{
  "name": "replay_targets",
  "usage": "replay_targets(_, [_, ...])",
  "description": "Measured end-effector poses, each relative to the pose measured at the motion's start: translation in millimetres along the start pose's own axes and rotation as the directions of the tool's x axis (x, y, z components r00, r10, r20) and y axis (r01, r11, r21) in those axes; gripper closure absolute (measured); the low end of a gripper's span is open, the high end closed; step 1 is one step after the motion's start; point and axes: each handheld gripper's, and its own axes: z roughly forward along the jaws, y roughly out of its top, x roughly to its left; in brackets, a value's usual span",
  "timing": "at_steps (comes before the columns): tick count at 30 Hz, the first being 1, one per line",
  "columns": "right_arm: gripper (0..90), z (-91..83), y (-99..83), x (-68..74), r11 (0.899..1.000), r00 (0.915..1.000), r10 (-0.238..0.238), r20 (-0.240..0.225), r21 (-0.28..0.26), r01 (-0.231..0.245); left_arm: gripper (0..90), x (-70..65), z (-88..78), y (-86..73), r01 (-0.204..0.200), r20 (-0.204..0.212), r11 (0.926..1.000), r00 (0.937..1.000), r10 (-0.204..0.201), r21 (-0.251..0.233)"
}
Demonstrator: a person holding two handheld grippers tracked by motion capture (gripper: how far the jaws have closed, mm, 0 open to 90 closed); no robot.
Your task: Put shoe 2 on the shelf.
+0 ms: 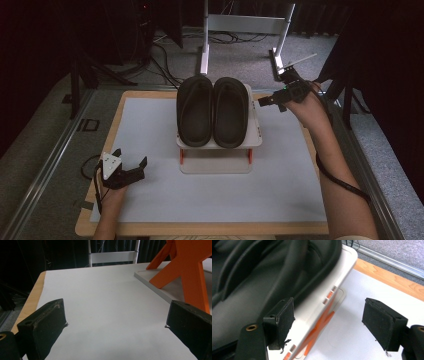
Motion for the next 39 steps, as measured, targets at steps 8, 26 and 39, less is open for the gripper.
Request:
replay_targets(8, [25.2,4.4,-31.0,-15.8,0.999,0.9997,-0.003,0.026,-0.049,0.004,2.2,0.0,-0.1,0.0,-0.001,0.0,1.0,1.0,0.001,0.001])
replay_targets(26, [25.4,44.1,-89.0,-44.3,0.991,0.9961,0.088,0.003,-0.099,-0.087,2.2,-0.1,-0.1,0.0,-0.002,-0.001,1.0,1.0,0.002,0.002])
replay_targets(39, [23.5,85.8,-132.6,-58.2,0.992,0.9949,0.1,0.015,-0.084,-0.099,2.2,-0.2,0.0,0.0,-0.002,-0.001,1.0,1.0,0.002,0.001])
